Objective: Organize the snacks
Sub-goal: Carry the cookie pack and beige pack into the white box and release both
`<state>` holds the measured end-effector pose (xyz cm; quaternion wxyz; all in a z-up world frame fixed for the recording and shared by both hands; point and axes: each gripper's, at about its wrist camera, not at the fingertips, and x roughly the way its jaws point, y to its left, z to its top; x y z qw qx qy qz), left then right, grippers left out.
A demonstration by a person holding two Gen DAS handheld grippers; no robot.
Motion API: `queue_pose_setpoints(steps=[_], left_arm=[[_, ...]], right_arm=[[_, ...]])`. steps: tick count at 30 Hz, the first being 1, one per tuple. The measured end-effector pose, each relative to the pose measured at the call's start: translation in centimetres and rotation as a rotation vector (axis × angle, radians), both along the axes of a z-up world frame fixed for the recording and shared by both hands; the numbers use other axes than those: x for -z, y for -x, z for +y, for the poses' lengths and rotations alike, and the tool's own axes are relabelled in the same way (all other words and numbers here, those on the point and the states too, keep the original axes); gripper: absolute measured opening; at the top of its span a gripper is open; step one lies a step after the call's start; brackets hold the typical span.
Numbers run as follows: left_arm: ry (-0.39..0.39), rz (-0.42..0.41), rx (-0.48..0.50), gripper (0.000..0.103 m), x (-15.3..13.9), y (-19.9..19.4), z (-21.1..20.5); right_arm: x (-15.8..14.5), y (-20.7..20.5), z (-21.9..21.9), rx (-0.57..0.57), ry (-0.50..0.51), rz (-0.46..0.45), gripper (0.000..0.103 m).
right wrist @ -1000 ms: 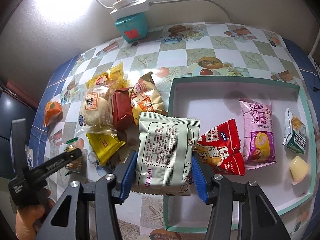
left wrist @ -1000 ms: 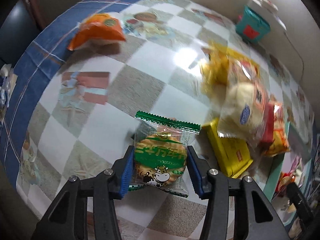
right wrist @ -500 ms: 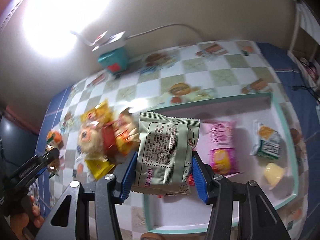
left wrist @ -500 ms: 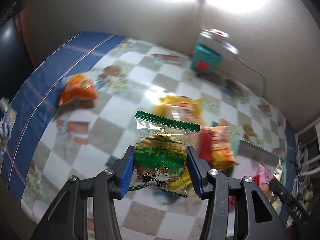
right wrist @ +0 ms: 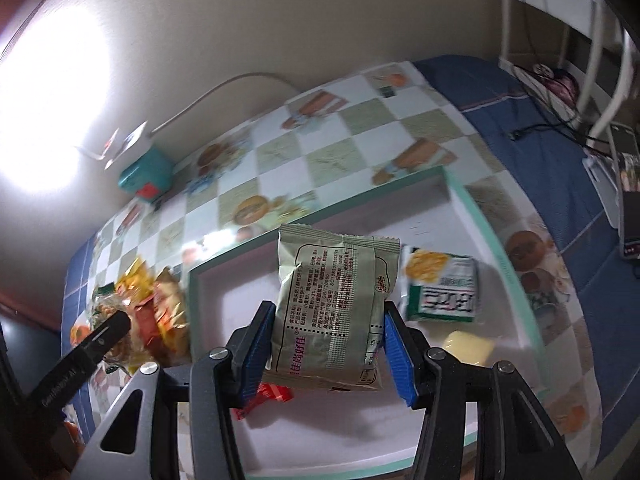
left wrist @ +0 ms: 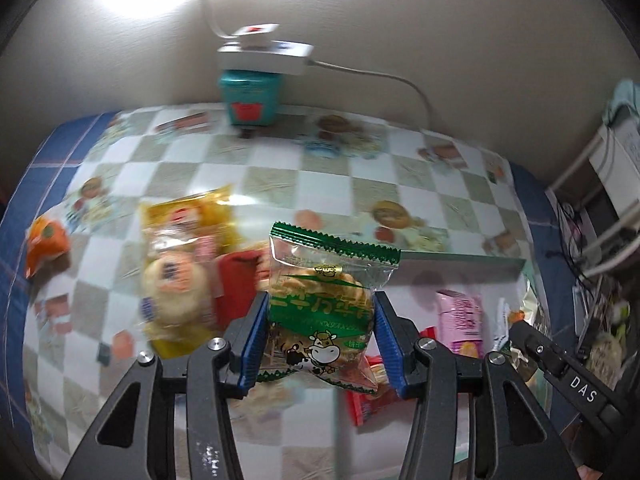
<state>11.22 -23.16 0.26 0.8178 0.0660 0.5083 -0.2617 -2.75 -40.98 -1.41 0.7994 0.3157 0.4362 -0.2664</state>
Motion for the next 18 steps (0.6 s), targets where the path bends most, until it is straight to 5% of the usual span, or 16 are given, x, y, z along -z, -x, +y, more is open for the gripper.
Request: queue_pose_setpoints(steps=[18], left_arm=[[-0.015,0.032,0.100,0.052,5.5,-0.7,-6.7]], right_arm=[[4.1,0.0,-3.2,0.077,-0.024,0.053,0.056]])
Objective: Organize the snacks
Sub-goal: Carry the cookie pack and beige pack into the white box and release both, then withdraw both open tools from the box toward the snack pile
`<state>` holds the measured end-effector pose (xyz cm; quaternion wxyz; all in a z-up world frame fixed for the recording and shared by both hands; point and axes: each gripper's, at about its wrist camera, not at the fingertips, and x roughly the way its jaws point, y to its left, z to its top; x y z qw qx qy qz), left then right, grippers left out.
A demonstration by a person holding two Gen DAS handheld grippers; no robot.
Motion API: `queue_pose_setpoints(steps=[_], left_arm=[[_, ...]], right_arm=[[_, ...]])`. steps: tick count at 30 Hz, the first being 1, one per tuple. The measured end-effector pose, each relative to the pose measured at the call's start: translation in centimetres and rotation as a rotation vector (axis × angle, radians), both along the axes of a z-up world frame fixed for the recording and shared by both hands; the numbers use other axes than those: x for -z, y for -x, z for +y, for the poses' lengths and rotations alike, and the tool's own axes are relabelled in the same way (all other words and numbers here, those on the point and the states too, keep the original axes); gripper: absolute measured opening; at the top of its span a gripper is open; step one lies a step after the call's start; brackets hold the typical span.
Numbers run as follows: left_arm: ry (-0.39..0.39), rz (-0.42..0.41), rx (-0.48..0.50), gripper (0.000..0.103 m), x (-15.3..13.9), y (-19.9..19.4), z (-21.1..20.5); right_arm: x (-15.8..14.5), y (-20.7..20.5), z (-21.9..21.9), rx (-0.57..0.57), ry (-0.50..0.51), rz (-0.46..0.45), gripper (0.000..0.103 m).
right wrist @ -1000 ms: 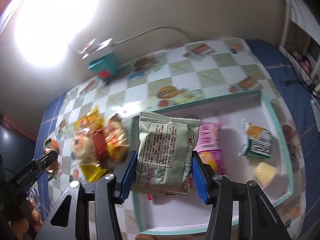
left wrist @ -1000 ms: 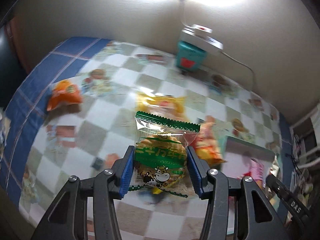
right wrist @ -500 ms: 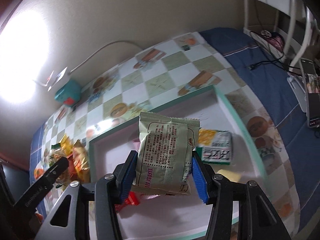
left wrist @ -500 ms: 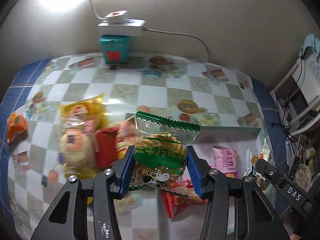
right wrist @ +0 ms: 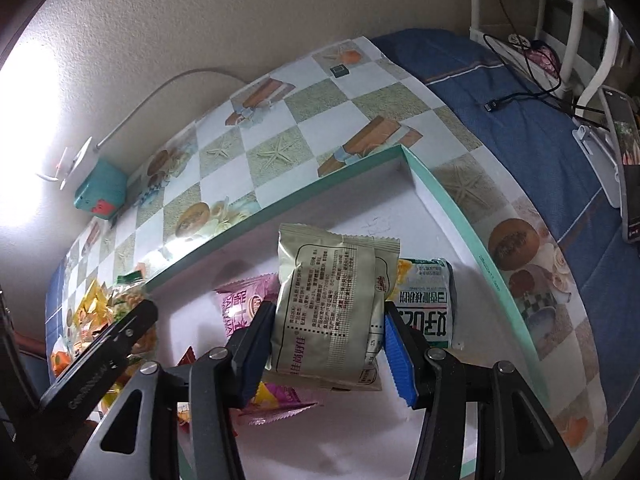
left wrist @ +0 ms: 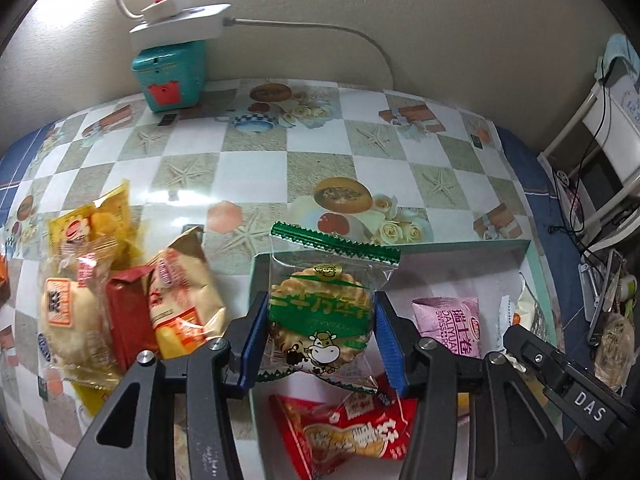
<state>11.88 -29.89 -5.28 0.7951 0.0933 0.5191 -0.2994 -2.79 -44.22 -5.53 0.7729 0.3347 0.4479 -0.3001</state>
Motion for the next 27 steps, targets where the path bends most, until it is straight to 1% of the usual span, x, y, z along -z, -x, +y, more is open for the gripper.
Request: queue_pose_setpoints(steps=[7,11,14,15,16,17,21,23,27], left_arm=[[-0.015,0.016,0.021,0.052,1.4,0.2,-1.0],[-0.018,0.023,0.021,0.052,1.9,0.2,-1.3],[-0.035,0.028,0.026,0.052,2.1,0.4,-1.5],[-0.039,0.029,0.027,0.057,2.1,0.4,-1.6],[-0.042,0.030,0.026,0.065,2.1,0.5,-1.6],[-0.046,0.029,0.023,0.067,2.1,0.5,-1.6],[-0.070,0.034,0.022,0.068,2.0,0.7,-1.6],[-0.076,0.039,0.021,0.069,1.6,0.7,-1.4],[-0.082,0.028,-0.004,0.070,-0.1,0.6,-0.4]], right_arm=[[0.5,-0.3,0.0,0.000,0.003,0.023,0.056],[0.7,-0.4,-0.1,0.002,-0.003,0.026,0.057],[0.6,-0.6,0.0,0.000,0.011,0.039,0.057],[0.6,-0.6,0.0,0.000,0.015,0.044,0.057],[0.5,-0.7,0.1,-0.001,0.015,0.046,0.057],[0.5,-0.7,0.1,-0.001,0.015,0.048,0.057],[0.4,-0.9,0.3,-0.008,0.027,0.072,0.059],[0.2,-0.9,0.4,-0.011,0.036,0.074,0.062],[-1.1,-0.6,0.8,-0.020,0.059,0.062,0.067]])
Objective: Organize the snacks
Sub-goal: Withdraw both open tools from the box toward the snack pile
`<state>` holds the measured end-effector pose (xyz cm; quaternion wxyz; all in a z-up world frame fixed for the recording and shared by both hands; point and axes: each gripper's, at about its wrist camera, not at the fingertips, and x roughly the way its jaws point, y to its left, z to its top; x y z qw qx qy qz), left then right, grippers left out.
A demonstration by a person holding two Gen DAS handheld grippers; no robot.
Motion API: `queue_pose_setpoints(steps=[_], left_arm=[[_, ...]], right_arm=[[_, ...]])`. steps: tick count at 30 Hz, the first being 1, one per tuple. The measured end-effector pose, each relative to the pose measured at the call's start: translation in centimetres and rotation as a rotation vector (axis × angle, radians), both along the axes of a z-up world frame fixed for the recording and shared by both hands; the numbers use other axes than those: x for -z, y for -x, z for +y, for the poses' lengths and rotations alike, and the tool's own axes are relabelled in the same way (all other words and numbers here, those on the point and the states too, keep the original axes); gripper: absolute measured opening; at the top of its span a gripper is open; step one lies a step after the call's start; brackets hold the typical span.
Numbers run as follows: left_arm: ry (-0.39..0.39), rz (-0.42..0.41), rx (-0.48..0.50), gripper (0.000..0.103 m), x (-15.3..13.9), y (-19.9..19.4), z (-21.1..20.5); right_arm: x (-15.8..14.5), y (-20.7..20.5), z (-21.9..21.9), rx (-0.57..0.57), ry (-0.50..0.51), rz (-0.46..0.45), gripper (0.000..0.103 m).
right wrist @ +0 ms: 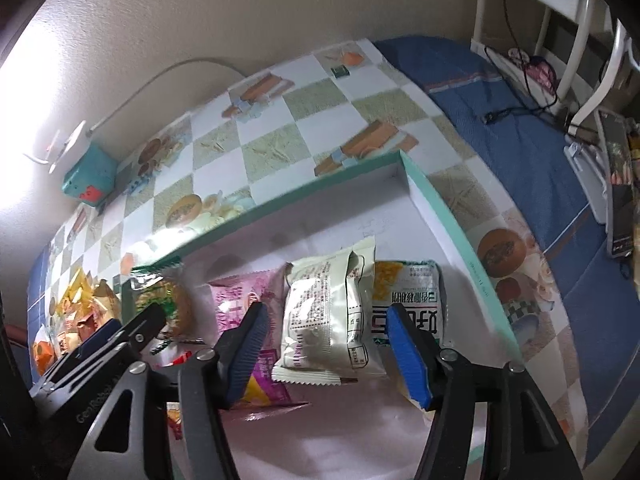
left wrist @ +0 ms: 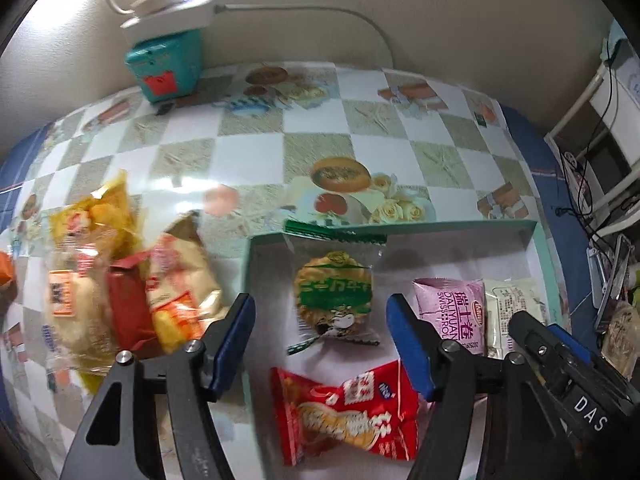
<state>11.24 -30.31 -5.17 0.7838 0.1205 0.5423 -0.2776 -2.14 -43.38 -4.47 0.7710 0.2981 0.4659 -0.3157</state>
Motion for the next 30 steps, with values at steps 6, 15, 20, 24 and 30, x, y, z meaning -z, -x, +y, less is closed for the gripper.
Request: queue_pose_setpoints(steps=[6,15,20,24,30], left_arm=[[-0.007,0.000,-0.077,0.072,-2.7,-0.4,2.6],[-0.069,-0.045,-0.120,0.089,-3.6,0.0,5.4],[-0.096,-0.041,-0.157,0.093,-2.8,0.2,6.7],[-0.094,-0.031,-0.170,0.097,-2.5,0.4,7.5],[-0.086,-0.011,-0.195,0.100,-2.2,0.3,8.6]], right_arm=[[-2.5,0.4,0.9,-0.019,0.043,-0.016,0.072],[-1.8,0.7,2.9,-0.059,0.061,0.027,0.082],[-1.3,1.0,3.4,-0.055,0.053,0.014,0.102],[-1.2,1.0,3.6,-0.061,0.042,-0.002,0.103],[-1.3,0.8,4.0,-0.065,0.052,-0.011,0.103]])
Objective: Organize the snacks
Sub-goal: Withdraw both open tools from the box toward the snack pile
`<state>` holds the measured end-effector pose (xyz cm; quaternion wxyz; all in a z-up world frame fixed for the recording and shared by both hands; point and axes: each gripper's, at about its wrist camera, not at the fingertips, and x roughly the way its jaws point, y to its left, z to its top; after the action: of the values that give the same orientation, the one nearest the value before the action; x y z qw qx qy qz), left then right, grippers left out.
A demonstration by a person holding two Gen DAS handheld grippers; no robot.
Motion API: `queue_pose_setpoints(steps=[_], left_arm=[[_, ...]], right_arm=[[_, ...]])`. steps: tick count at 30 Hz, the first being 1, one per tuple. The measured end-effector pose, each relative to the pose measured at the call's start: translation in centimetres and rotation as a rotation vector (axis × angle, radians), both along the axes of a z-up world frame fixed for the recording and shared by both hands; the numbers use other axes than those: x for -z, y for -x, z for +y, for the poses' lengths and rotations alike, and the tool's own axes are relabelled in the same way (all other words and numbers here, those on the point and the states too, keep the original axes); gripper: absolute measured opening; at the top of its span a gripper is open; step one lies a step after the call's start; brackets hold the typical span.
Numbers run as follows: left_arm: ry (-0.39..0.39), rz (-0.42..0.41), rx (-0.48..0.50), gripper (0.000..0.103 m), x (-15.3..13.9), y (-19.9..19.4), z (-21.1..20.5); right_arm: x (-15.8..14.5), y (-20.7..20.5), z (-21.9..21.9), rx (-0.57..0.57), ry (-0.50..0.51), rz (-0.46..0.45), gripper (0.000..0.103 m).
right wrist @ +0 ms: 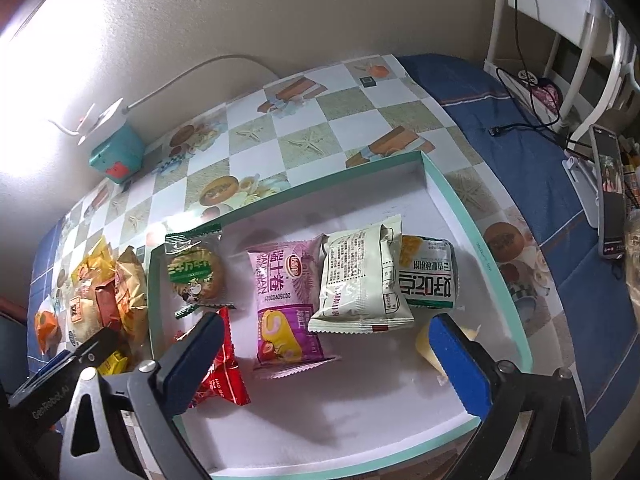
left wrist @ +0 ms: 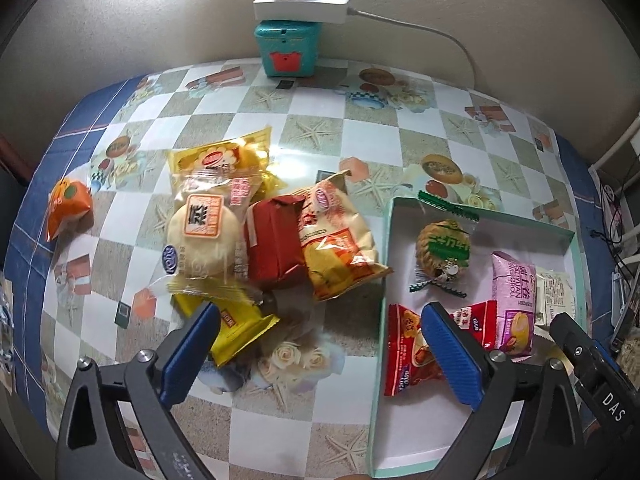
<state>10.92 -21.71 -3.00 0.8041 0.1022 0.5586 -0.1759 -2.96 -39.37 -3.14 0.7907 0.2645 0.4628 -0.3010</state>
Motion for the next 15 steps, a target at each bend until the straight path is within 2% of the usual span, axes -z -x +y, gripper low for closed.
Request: queue_pose_setpoints(steps=[15], left_arm=[[0.040,0.016,-0.031,0.100,-1.0,-1.7,2.3]], right_arm=[[-1.3,-0.8,1.1,-0.015,0.054,0.017,0.103]])
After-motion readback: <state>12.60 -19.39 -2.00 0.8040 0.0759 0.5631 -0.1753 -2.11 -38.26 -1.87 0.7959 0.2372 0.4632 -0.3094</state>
